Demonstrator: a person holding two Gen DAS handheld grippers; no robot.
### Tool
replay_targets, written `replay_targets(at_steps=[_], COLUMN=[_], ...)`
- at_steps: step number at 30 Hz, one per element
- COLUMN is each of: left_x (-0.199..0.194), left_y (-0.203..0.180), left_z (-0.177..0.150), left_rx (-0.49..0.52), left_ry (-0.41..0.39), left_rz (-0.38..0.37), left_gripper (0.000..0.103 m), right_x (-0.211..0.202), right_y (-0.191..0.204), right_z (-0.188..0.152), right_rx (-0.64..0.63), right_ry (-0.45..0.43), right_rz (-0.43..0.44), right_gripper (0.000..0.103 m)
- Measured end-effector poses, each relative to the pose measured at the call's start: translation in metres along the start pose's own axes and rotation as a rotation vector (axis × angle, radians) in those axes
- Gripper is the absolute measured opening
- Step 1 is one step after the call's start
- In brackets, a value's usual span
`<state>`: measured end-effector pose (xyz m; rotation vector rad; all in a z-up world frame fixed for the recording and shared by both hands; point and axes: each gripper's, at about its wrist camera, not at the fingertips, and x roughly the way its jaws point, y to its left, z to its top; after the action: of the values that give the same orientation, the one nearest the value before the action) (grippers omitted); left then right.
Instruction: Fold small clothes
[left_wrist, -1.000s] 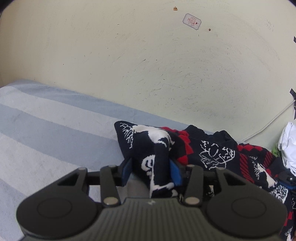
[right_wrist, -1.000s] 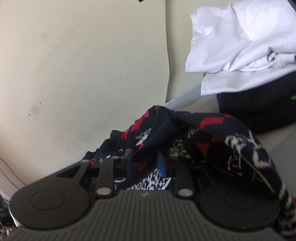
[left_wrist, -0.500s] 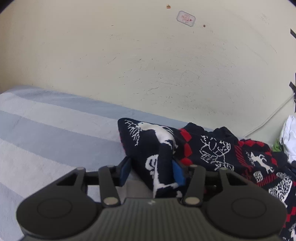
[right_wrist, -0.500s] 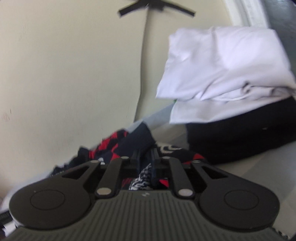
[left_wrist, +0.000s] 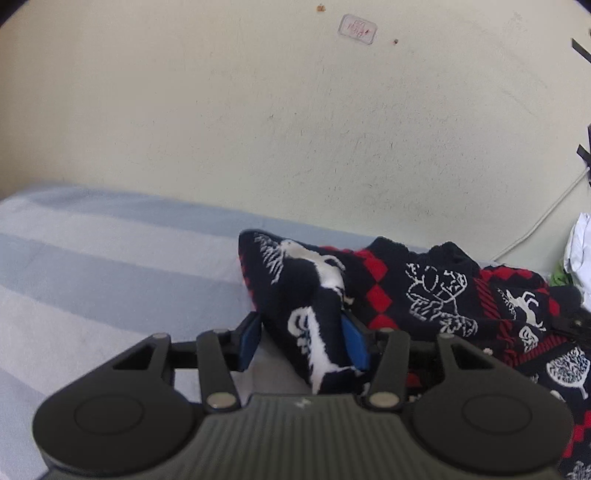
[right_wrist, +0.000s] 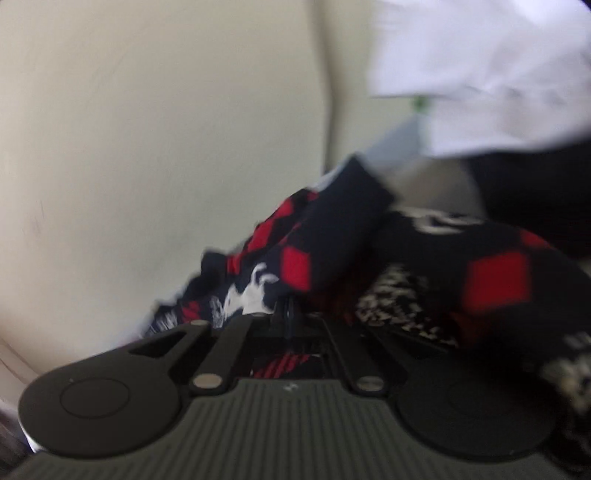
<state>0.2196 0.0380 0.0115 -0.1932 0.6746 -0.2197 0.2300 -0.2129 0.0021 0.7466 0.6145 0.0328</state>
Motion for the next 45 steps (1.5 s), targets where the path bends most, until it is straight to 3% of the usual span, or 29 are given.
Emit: replay_targets(at_steps=[1,2,5,8,13,15,17,19,21,22,23,24,25,27,29,31,34,37,40,45], left_x=[-0.001,0.000,0.001,-0.001,-0.007,-0.018,-0.028,-0.040,-0.041,-0.039,-0.036,-0.032,-0.029,-0.020,-0.012,-0.008,-0.006,-0.005,-0.008,-0.015], left_y=[0.003,0.006,0.011,0.012,0.010,0.012,0.011,0.009,0.003,-0.001,-0.004,-0.008,-0.011,-0.016,-0.023,-0.017,-0.012,-0.008,-0.003,0.012], left_z=[0.000,0.001,0.000,-0.002,-0.003,-0.002,-0.002,-0.002,-0.004,-0.005,-0.006,-0.007,-0.008,-0.010,-0.011,-0.013,-0.014,-0.011,-0.009,-0.004], left_rx=[-0.012,-0.024,-0.051,-0.052,-0.052,-0.064,-0.074,-0.056,-0.021,-0.004,0.013,0.031,0.049,0.081,0.107,0.100,0.072,0.047,0.014,-0.081], left_ry=[-0.008,-0.003,-0.003,-0.022,-0.071,-0.113,-0.160,-0.195,-0.198,-0.190,-0.180,-0.165,-0.149,-0.116,-0.077,-0.049,-0.039,-0.038,-0.054,-0.090], left_rz=[-0.008,-0.011,-0.022,-0.022,-0.030,-0.060,-0.112,-0.147,-0.173,-0.178,-0.171,-0.159,-0.147,-0.110,-0.075,-0.074,-0.077,-0.080,-0.087,-0.112], left_gripper=[0.047,0.050,0.052,0.053,0.053,0.053,0.053,0.056,0.057,0.057,0.057,0.057,0.057,0.057,0.057,0.057,0.057,0.057,0.057,0.059], right_x=[-0.015,-0.033,-0.110,-0.170,-0.230,-0.245,-0.253,-0.237,-0.217,-0.207,-0.196,-0.187,-0.185,-0.197,-0.219,-0.223,-0.214,-0.204,-0.187,-0.137], right_y=[0.004,0.011,0.018,0.000,-0.054,-0.061,-0.060,-0.054,-0.048,-0.048,-0.047,-0.047,-0.046,-0.042,-0.041,-0.031,-0.009,0.005,0.026,0.105], right_z=[0.001,0.000,-0.008,-0.022,-0.055,-0.071,-0.084,-0.094,-0.092,-0.089,-0.081,-0.069,-0.051,-0.001,0.050,0.084,0.109,0.117,0.111,0.080], right_rx=[-0.021,-0.083,-0.255,-0.324,-0.305,-0.281,-0.290,-0.306,-0.319,-0.332,-0.344,-0.339,-0.317,-0.239,-0.100,-0.079,-0.122,-0.083,-0.035,-0.101], right_ry=[-0.018,-0.058,-0.235,-0.300,-0.253,-0.251,-0.240,-0.210,-0.168,-0.144,-0.117,-0.092,-0.123,-0.268,-0.397,-0.415,-0.379,-0.317,-0.224,-0.050], right_rz=[-0.029,-0.051,-0.046,-0.145,-0.277,-0.269,-0.245,-0.240,-0.243,-0.229,-0.227,-0.236,-0.238,-0.235,-0.174,-0.177,-0.193,-0.131,-0.037,0.090], right_gripper=[0.007,0.022,0.051,0.054,0.055,0.055,0.067,0.071,0.071,0.053,0.009,0.007,0.006,0.006,0.006,0.006,0.006,0.007,0.007,0.008])
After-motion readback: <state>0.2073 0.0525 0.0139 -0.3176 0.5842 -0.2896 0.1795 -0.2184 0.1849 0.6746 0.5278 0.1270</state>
